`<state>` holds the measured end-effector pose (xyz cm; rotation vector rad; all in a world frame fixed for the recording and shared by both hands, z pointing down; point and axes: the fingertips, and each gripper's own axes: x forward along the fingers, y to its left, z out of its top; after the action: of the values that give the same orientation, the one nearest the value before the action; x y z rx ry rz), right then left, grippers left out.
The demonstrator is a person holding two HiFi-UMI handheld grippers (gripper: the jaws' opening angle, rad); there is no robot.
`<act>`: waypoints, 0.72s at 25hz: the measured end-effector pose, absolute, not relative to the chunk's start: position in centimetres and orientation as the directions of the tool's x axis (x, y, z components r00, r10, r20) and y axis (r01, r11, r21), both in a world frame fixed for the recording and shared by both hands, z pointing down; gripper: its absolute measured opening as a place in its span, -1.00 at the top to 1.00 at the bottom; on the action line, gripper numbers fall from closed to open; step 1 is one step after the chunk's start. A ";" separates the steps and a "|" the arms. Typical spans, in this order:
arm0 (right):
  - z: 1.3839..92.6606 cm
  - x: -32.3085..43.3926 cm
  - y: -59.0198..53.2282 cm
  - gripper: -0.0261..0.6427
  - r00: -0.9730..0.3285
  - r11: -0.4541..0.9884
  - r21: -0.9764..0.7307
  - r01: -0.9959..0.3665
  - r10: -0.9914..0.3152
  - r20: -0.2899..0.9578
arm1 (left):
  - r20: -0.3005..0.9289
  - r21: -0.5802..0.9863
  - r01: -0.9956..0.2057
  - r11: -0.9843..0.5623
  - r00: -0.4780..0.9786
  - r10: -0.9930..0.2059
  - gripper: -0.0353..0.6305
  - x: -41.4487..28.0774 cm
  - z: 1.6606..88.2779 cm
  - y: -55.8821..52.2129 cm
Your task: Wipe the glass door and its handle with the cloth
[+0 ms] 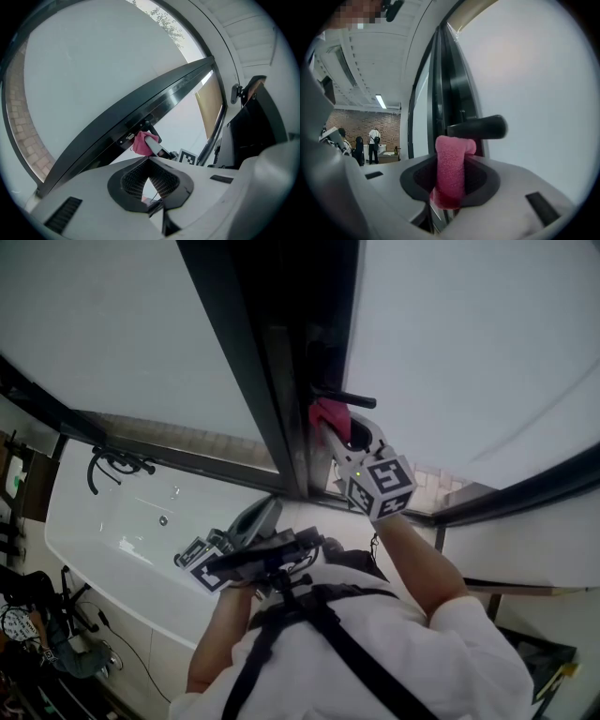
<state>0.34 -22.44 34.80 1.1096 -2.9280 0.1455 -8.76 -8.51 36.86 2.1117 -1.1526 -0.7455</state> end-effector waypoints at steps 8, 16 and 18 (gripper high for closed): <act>34.2 -2.7 -25.1 0.59 -0.772 0.755 -0.200 -0.624 -0.635 0.012 | -0.160 0.743 -0.547 -0.386 0.414 -0.896 0.92 -9.7 37.5 -7.8; 33.5 -1.7 -24.1 0.59 -0.794 0.774 -0.227 -0.591 -0.608 -0.006 | -0.159 0.747 -0.543 -0.384 0.415 -0.896 0.92 -9.9 37.6 -7.9; 33.5 -1.3 -23.8 0.59 -0.794 0.775 -0.223 -0.591 -0.607 -0.009 | -0.160 0.746 -0.540 -0.389 0.421 -0.893 0.92 -9.8 37.6 -8.0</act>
<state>-1.33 -23.82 33.50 1.0260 -3.0355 0.3386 -9.82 -7.97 37.62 2.0689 -1.2072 -0.7480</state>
